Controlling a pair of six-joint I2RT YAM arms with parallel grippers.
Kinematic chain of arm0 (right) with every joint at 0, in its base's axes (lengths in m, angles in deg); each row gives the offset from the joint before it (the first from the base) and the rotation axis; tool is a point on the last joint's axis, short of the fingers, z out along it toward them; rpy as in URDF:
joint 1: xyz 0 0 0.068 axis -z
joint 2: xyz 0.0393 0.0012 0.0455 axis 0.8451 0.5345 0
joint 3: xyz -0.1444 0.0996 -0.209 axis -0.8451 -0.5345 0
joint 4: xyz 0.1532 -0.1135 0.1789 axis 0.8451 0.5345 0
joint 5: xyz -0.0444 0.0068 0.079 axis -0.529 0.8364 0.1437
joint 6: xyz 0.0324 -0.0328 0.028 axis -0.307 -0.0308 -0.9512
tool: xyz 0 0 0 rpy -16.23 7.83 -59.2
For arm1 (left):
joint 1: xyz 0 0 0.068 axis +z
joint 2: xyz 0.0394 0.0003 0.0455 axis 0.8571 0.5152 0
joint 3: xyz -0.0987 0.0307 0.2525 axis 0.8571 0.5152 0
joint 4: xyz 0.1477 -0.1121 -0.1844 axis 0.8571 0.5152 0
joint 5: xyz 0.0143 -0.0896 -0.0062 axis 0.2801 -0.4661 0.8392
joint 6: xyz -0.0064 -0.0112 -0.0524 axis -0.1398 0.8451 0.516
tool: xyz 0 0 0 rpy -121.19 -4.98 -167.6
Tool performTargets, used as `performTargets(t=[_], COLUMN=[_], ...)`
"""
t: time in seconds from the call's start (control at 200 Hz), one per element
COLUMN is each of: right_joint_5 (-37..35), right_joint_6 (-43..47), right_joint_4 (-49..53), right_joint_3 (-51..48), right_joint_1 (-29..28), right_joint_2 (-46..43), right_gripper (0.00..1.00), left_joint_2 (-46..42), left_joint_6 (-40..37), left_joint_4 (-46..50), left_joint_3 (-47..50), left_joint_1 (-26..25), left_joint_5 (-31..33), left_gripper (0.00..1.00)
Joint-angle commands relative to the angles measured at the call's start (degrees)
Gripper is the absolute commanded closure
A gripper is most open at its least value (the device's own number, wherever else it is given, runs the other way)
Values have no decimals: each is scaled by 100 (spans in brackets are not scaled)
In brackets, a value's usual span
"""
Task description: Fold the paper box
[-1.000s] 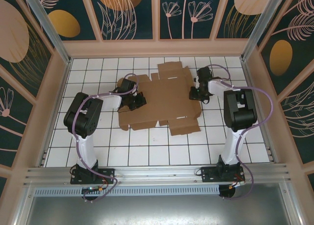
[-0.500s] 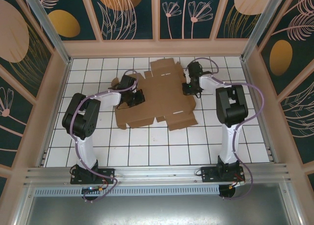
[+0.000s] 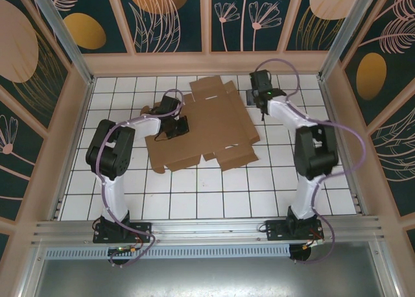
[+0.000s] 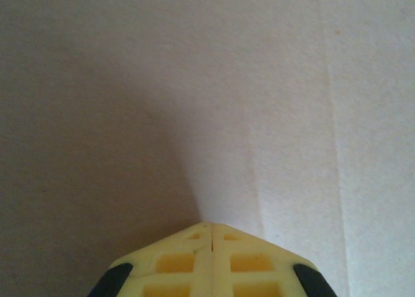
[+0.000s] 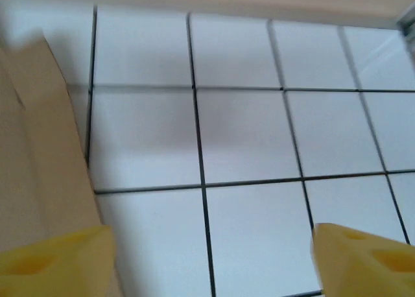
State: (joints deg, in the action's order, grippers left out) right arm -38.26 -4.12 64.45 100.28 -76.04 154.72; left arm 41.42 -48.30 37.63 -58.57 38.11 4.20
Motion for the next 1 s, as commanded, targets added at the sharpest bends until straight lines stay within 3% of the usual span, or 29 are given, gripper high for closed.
performTargets(t=[0.0, 0.075, 0.16, 0.37, 0.55, 0.791, 0.996], right_joint_5=[653, 1314, 1760, 2083, 1657, 1422, 1970], right_joint_6=[-587, -834, -1071, -1939, -2138, -1969, -1772], right_joint_4=[-788, -753, -711, -409, -228, 197, 636], right_joint_3=[-738, -1043, -1334, -1787, -1914, -1211, -93], right_joint_1=[6, -9, -203, -603, -705, -575, -341], right_joint_2=[-822, -989, -1030, -558, 108, 1189, 2096], right_gripper=[24, 63, 100, 100, 100, 100, 100], left_joint_2=[-144, -251, -421, -300, -72, -384, -595], left_joint_6=[-142, -137, -37, -61, -46, 250, 226], left_joint_4=[52, 21, -143, 115, 334, 6, -44], left_joint_3=[56, 59, 190, -77, -40, 1041, 1811], left_joint_1=[174, 211, 280, 574, 586, 558, 119], left_joint_5=[199, 369, 539, 713, 607, -46, -482], left_gripper=[100, 100, 100, 100, 100, 100, 100])
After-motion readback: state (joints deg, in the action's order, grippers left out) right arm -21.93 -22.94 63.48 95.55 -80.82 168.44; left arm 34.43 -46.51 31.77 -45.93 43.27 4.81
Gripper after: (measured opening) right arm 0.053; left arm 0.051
